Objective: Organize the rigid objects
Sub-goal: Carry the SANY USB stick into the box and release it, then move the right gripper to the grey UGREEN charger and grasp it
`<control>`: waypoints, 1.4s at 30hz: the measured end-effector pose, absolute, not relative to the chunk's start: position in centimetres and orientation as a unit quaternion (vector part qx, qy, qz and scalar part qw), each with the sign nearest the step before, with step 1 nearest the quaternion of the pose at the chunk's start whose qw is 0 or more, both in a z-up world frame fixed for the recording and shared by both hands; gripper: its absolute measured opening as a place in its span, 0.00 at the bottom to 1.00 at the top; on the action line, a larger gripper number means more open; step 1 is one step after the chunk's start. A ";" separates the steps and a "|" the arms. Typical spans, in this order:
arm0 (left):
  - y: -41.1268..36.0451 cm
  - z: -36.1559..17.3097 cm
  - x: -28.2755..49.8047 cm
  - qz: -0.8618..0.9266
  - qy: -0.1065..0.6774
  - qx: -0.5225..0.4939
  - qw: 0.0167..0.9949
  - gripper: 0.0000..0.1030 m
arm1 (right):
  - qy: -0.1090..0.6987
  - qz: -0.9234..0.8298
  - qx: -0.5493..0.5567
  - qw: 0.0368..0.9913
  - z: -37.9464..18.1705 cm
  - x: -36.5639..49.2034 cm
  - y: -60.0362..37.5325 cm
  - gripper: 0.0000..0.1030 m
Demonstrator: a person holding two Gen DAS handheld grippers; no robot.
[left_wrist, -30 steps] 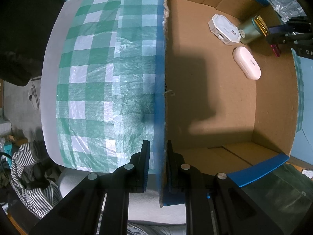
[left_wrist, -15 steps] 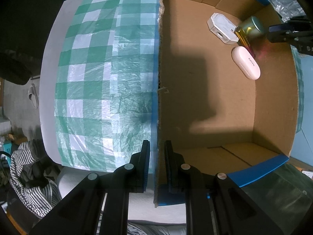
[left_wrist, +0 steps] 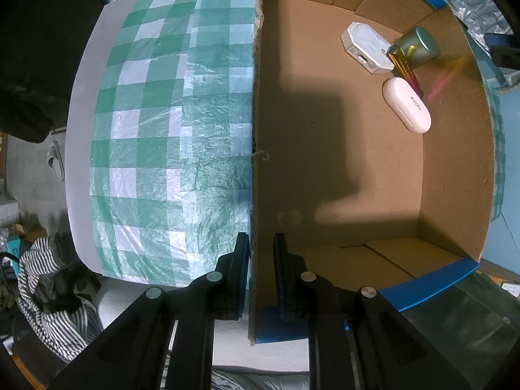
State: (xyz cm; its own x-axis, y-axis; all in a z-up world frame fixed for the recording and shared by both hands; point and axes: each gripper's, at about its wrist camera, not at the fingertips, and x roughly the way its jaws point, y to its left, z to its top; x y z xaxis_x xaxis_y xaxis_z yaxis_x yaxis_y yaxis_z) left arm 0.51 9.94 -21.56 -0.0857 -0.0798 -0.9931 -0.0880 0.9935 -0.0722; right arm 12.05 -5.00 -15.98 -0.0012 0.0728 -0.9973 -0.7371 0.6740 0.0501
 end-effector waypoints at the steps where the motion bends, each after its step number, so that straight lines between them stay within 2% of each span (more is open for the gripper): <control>1: 10.0 -21.6 0.5 0.003 0.737 -0.057 0.674 0.14 | 0.637 0.308 -0.256 0.659 -15.7 12.2 -5.3 0.48; 5: 9.9 -21.6 0.4 0.003 0.737 -0.055 0.673 0.14 | 0.638 0.298 -0.240 0.668 -14.6 12.5 -7.1 0.50; 7: 9.9 -21.6 0.4 0.003 0.737 -0.055 0.674 0.14 | 0.639 0.291 -0.229 0.674 -14.2 12.7 -8.3 0.56; 9: 10.0 -21.6 0.3 0.004 0.738 -0.054 0.673 0.14 | 0.642 0.278 -0.220 0.680 -14.0 13.0 -9.8 0.59; 17: 9.7 -21.6 0.3 0.008 0.738 -0.050 0.673 0.14 | 0.668 0.230 -0.175 0.686 -14.8 14.3 -15.2 0.59; 25: 9.4 -21.8 0.3 0.013 0.740 -0.049 0.671 0.14 | 0.705 0.183 -0.120 0.675 -18.2 15.0 -19.8 0.59; 35: 9.4 -22.2 0.3 0.022 0.742 -0.049 0.668 0.14 | 0.736 0.146 -0.044 0.659 -22.5 16.0 -22.3 0.59; 42: 9.6 -22.6 0.2 0.027 0.742 -0.052 0.668 0.14 | 0.741 0.137 -0.042 0.656 -24.8 16.6 -21.8 0.59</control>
